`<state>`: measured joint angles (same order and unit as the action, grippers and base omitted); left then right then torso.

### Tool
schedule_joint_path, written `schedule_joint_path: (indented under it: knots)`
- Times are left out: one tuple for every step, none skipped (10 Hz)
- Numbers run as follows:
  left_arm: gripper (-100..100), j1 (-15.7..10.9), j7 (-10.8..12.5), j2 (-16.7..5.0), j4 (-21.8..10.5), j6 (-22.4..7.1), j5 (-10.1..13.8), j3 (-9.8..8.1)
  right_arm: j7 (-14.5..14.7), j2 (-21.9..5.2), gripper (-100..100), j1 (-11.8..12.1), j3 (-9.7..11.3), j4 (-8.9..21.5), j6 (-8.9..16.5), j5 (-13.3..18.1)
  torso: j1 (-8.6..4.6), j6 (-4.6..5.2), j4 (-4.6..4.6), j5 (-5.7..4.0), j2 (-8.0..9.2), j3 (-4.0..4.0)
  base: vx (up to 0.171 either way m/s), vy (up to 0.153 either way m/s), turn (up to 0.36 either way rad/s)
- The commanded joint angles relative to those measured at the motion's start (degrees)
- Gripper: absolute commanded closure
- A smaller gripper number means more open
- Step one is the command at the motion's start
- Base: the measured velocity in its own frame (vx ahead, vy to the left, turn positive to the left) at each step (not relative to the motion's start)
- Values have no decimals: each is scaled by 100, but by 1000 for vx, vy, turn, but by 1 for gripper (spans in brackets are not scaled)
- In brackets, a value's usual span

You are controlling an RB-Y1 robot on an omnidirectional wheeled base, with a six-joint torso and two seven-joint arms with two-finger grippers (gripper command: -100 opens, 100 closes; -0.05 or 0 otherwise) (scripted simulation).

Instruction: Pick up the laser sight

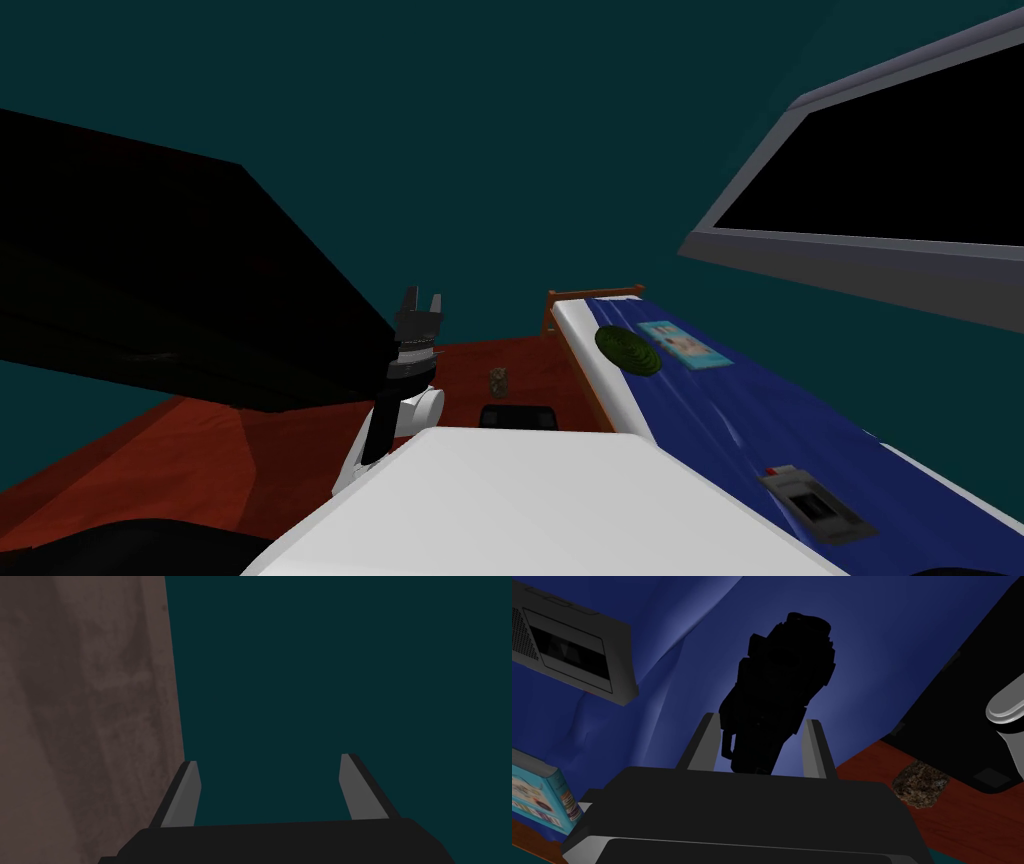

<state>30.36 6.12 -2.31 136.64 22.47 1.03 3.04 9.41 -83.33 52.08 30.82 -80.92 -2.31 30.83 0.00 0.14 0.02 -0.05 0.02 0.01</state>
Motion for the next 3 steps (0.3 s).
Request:
schedule_joint_path:
  knots:
    - [0, 0, 0, 0, 0, 0, 0, 0, -68, -189, 100, 63, -50, -134, -17, -37, 0, 0, 0, 0, 0, 0, -14, 25, -58]
    - [0, 0, 0, 0, 0, 0, 0, 0, -31, -102, 100, 46, -47, -65, -22, -17, 1, 0, 0, 1, -1, 0, -6, 11, -11]
    - [0, 0, 0, 0, 0, 0, 0, 0, -38, -112, 0, 51, -52, -71, -27, -19, -4, -1, -1, -2, -3, -1, 0, 0, 0]
